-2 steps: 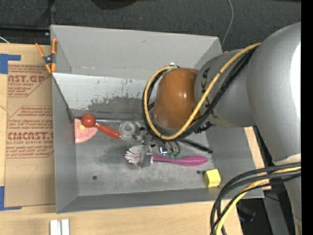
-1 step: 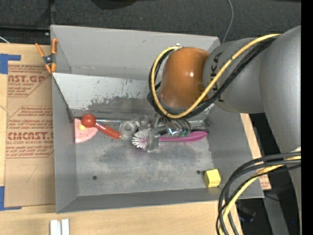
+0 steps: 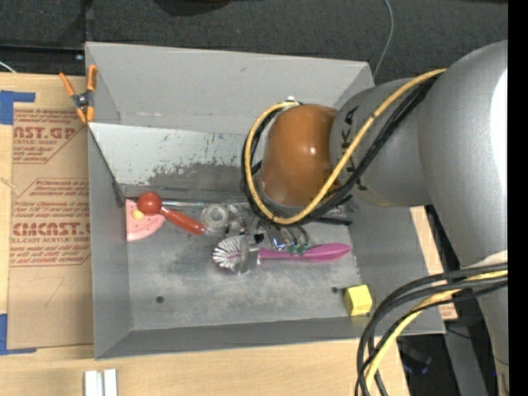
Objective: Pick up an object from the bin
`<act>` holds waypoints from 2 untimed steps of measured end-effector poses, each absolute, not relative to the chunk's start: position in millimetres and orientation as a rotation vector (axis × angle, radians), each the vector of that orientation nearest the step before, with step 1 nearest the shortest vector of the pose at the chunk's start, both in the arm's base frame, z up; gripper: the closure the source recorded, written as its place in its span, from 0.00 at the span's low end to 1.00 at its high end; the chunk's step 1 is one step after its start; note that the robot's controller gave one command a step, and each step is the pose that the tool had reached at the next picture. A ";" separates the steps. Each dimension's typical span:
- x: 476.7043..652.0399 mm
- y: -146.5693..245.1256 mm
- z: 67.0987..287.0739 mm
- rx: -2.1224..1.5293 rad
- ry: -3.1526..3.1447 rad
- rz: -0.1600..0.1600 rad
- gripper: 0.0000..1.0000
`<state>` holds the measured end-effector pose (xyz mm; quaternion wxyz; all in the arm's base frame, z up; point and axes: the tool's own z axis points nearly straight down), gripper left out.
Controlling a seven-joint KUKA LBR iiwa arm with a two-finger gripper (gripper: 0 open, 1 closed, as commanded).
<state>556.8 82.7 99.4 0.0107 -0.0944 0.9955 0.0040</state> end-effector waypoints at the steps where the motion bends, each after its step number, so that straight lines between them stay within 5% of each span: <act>1: 565.3 54.7 182.7 -0.447 3.077 0.008 1.00; 2: 564.8 57.5 167.4 -0.407 3.074 0.008 1.00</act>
Offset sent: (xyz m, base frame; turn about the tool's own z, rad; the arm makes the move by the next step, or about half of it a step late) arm -0.0095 -0.0104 -0.0289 0.0420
